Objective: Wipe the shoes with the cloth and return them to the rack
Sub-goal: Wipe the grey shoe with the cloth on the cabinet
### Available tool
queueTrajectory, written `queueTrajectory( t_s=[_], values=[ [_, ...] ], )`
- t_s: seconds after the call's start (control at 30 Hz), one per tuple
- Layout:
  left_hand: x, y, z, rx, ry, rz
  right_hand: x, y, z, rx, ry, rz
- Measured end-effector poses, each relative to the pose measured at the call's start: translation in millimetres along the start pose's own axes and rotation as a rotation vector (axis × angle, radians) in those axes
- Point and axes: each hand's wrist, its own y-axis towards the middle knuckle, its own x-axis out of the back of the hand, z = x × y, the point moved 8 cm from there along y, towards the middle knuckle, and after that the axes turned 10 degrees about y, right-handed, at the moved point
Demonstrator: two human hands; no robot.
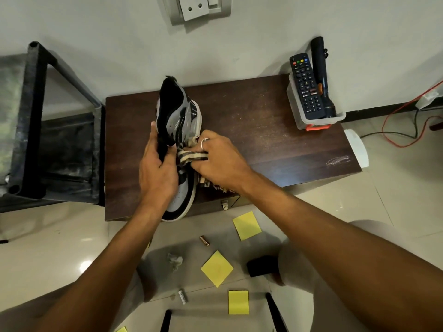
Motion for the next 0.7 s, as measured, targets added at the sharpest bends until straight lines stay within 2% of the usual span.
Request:
queueTrajectory(
  t_s=[0.1,0.17,0.37,0.53,0.6,0.7],
  values=[
    [-3,0,-5,-0.015,0.016,0.028,21,2,4,-0.028,0.200,-0.204],
    [-5,-1,-10,-0.035,0.031,0.048,18,7,7,-0.030,0.263,-0.256],
    [-5,0,-8,-0.031,0.000,0.092,-10,7,19,0.136,0.042,-0.080],
    [-7,2,-7,-0.008,-0.072,0.132,-5,5,9,0.078,-0.158,0.040],
    [-7,1,-9,-0.006,-0.081,0.117,0,5,13,0.082,-0.177,0.029],
    [-8,1,-10,-0.034,-0.096,0.121,14,4,23,0.160,-0.042,-0.148]
  ],
)
